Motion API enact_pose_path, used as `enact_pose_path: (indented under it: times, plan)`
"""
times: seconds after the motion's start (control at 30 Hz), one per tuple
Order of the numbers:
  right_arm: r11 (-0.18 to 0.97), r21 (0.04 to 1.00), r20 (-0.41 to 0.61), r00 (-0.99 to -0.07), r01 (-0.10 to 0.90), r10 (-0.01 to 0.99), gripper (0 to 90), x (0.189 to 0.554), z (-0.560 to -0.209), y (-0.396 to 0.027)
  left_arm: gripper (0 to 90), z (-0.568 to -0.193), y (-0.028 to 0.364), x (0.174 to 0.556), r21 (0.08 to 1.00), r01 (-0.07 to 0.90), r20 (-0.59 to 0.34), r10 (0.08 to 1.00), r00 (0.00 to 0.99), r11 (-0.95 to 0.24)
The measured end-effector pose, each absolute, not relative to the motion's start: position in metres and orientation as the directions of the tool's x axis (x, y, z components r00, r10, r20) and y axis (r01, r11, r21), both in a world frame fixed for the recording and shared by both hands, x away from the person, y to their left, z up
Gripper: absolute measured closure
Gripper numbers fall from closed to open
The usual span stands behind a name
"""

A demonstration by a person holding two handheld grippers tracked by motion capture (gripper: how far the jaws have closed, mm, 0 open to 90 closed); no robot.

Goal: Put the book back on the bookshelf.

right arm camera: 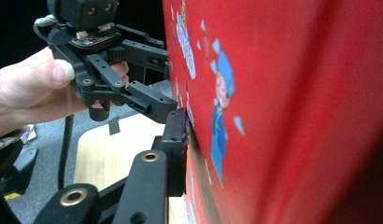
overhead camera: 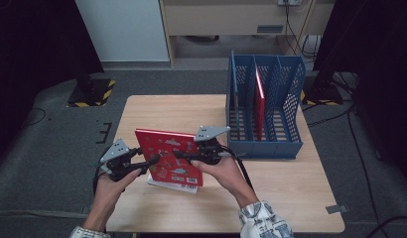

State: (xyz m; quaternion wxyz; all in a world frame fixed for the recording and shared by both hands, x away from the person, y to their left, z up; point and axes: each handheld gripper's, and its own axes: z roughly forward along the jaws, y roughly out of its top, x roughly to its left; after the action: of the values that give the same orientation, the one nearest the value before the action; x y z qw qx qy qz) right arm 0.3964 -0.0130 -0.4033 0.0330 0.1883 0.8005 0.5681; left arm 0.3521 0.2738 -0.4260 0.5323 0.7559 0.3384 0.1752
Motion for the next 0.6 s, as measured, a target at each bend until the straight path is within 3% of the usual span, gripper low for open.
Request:
enact_pose_path:
  times: [0.23, 0.6]
  plan:
    - [0.285, 0.923, 0.14, -0.913, 0.26, 0.383, 59.2, 0.394, -0.403, -0.014, 42.9, -0.426, 0.274, 0.351, 0.923, 0.326, -0.097, 0.698, 0.709, -0.203]
    - [0.279, 0.921, 0.127, -0.889, 0.27, 0.441, 60.8, 0.384, -0.408, -0.031, 45.1, -0.428, 0.276, 0.351, 0.924, 0.325, -0.098, 0.698, 0.709, -0.2]
